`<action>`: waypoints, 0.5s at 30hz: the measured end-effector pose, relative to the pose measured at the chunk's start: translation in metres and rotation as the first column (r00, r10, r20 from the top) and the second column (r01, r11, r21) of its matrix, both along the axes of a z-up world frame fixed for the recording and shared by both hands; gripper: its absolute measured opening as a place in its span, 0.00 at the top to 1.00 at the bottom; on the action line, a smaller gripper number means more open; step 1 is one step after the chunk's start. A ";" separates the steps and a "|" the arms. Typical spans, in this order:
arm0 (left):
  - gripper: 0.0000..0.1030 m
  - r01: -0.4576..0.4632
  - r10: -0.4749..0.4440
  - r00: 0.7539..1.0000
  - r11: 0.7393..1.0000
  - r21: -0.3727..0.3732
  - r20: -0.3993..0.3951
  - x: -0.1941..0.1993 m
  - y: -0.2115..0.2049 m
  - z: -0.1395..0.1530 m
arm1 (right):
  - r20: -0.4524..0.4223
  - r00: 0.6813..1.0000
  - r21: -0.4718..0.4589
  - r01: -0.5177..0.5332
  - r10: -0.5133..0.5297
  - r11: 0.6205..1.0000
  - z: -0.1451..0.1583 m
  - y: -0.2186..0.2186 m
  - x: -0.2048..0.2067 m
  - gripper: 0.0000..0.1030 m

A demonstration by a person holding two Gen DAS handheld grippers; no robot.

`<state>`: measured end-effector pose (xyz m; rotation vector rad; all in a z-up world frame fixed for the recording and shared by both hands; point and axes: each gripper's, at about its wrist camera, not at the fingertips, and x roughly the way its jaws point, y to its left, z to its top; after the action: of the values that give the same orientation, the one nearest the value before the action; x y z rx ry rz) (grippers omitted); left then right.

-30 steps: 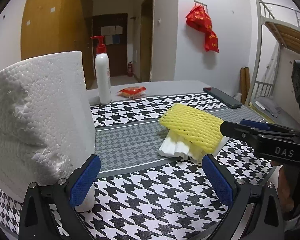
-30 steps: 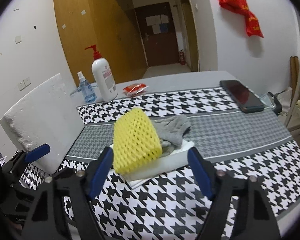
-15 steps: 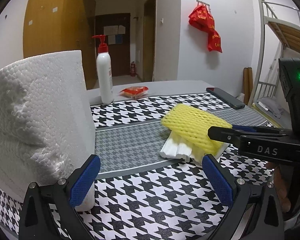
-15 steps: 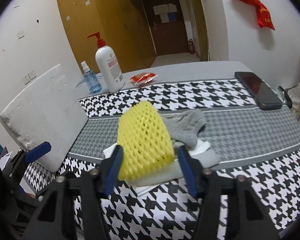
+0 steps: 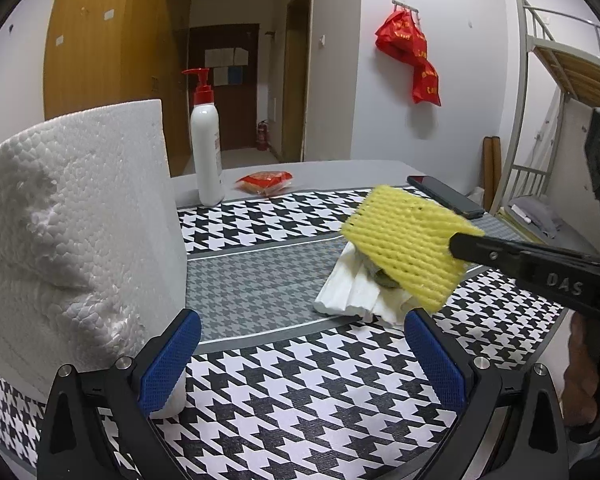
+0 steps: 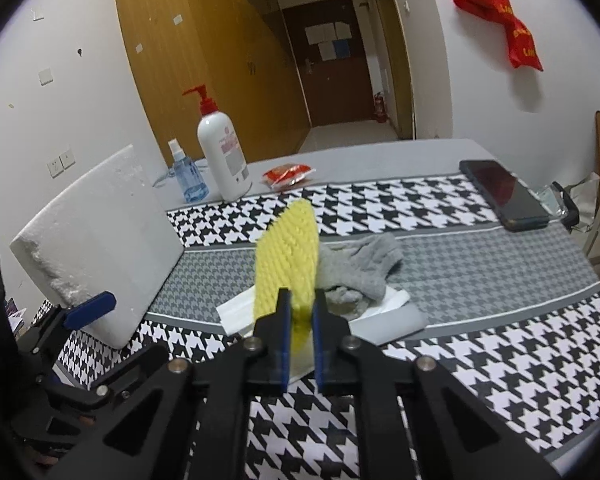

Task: Organize soft objects
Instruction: 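Grasp the yellow foam net sleeve with the right tool and lift it, then grasp the white foam stick with the left tool while the right tool holds the sleeve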

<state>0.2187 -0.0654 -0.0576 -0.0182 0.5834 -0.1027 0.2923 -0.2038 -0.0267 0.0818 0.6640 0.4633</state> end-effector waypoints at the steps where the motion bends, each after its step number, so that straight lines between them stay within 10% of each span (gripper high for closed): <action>1: 0.01 0.005 -0.005 1.000 1.000 -0.002 0.001 0.000 0.000 0.001 | 0.007 1.000 0.001 0.004 -0.004 1.000 0.002 -0.002 -0.002 0.88; 15: 0.01 0.068 -0.069 0.997 0.998 -0.015 -0.040 0.008 -0.014 0.000 | 0.032 0.993 0.000 0.111 -0.111 0.994 0.009 -0.038 -0.020 0.88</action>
<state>0.2264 -0.0792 -0.0572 -0.0140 0.6235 -0.1733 0.2724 -0.2415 -0.0181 0.1093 0.6244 0.3562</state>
